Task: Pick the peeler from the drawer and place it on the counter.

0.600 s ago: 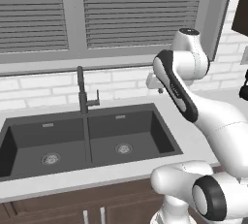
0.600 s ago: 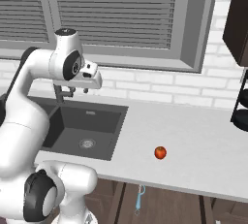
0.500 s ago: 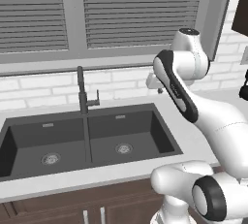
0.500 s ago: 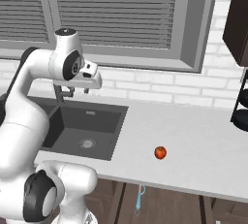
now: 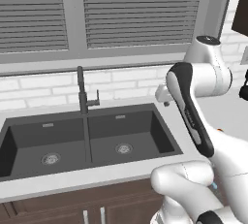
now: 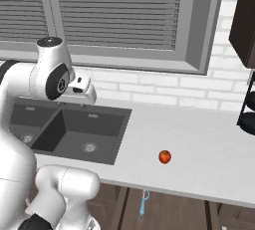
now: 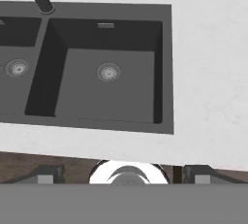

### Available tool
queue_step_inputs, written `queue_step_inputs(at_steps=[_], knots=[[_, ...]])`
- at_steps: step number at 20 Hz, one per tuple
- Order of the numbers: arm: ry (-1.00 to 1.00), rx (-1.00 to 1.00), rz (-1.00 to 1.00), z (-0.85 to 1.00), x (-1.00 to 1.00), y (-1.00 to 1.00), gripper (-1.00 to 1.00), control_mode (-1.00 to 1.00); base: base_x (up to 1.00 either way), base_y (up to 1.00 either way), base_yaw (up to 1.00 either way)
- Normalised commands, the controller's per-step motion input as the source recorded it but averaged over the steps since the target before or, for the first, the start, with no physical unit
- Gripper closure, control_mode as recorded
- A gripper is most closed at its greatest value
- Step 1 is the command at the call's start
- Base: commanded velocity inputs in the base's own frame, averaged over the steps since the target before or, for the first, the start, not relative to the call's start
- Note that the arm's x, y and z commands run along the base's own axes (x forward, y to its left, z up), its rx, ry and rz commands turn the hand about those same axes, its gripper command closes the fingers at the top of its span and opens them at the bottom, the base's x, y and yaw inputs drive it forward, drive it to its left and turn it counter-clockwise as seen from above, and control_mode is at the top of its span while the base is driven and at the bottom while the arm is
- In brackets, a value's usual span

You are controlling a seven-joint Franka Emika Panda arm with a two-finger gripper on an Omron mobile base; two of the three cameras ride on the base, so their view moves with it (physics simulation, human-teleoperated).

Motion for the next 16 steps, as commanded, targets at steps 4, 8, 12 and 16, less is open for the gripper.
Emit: queue_step_inputs(at_steps=[4, 8, 12, 16], knots=[[0.00, 0.00, -0.03, -0.26, -0.60, 0.00, -1.00, -1.00, 0.00, 0.00, 0.00], [0.01, 0.02, -0.14, -0.43, -0.32, -0.18, -1.00, -1.00, 0.00, 0.00, 0.00], [0.00, 0.05, -0.22, -0.28, -0.06, 0.00, -1.00, -1.00, 0.00, 0.00, 0.00], [0.00, 0.04, -0.22, -0.19, -0.06, -0.03, -1.00, -1.00, 0.00, 0.00, 0.00]])
